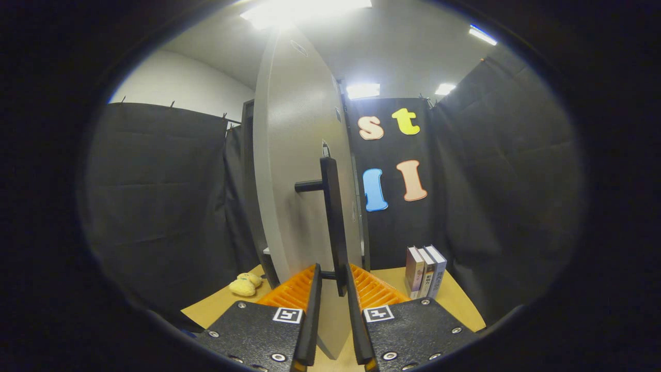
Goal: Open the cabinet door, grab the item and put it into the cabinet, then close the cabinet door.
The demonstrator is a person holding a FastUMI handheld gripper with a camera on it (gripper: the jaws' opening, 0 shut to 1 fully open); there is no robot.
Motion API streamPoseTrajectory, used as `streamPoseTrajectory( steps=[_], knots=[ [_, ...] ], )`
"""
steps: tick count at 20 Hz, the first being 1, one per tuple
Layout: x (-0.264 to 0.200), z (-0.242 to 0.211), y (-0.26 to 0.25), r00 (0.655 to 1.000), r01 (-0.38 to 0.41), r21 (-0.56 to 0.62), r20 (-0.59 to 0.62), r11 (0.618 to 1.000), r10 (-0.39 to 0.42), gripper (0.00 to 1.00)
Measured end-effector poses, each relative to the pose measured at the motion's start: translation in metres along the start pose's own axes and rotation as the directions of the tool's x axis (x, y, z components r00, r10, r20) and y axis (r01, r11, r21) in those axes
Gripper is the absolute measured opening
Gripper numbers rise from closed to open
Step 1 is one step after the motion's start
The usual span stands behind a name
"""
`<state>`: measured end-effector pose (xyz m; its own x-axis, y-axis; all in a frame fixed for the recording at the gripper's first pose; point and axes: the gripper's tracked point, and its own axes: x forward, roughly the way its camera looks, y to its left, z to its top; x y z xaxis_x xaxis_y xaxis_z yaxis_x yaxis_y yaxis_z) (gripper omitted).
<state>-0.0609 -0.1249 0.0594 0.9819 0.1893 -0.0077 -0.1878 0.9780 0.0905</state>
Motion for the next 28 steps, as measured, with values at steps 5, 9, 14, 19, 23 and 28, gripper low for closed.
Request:
streamPoseTrajectory(
  steps=[5,9,14,19,23,28],
  knots=[
    [-0.004,-0.002,-0.019,0.998,0.061,0.017,0.008,0.998,-0.061,0.25],
    [-0.006,-0.007,-0.041,0.988,0.156,0.018,-0.005,0.988,-0.156,0.27],
    [-0.014,-0.01,-0.074,0.964,0.265,0.058,-0.024,0.963,-0.264,0.37],
    [-0.019,-0.011,-0.082,0.959,0.283,0.15,-0.033,0.947,-0.281,0.71],
    [-0.019,-0.01,-0.096,0.936,0.352,0.128,-0.027,0.927,-0.352,0.87],
    [-0.038,0.023,-0.08,0.917,0.382,0.036,0.108,0.923,-0.384,0.95]
  ],
)
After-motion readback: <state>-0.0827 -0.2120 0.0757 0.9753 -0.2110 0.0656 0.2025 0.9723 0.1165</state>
